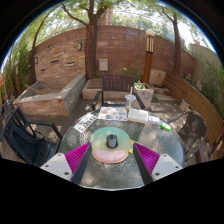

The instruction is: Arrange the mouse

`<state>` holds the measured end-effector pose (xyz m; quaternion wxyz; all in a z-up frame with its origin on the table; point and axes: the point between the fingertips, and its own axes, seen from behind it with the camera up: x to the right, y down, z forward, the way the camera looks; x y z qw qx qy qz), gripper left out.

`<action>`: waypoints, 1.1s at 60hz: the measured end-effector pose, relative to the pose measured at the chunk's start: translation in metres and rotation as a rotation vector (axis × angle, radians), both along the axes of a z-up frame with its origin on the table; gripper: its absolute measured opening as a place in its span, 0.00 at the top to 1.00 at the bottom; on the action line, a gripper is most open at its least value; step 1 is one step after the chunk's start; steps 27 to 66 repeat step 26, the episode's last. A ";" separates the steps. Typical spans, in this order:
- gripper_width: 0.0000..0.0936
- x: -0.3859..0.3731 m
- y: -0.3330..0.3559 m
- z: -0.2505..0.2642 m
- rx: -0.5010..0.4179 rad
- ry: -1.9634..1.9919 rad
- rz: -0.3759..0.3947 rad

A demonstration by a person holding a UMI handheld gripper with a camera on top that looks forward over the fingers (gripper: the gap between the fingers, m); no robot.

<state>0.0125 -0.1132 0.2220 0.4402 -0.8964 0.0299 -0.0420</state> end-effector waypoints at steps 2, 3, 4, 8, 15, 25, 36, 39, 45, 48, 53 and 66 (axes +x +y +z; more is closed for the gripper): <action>0.09 0.000 -0.007 0.001 0.004 -0.008 0.005; 0.09 0.000 -0.011 0.003 0.002 -0.012 0.005; 0.09 -0.001 -0.015 0.003 0.000 -0.016 0.006; 0.09 -0.002 -0.027 0.003 -0.005 -0.022 0.007; 0.09 0.000 -0.040 0.003 -0.011 -0.028 0.008; 0.09 -0.003 -0.046 0.000 -0.022 -0.033 0.024; 0.09 -0.002 -0.044 -0.002 -0.022 -0.033 0.025; 0.09 -0.002 -0.044 -0.002 -0.022 -0.033 0.025; 0.09 -0.002 -0.044 -0.002 -0.022 -0.033 0.025; 0.09 -0.002 -0.044 -0.002 -0.022 -0.033 0.025; 0.09 -0.002 -0.044 -0.002 -0.022 -0.033 0.025; 0.09 -0.002 -0.044 -0.002 -0.022 -0.033 0.025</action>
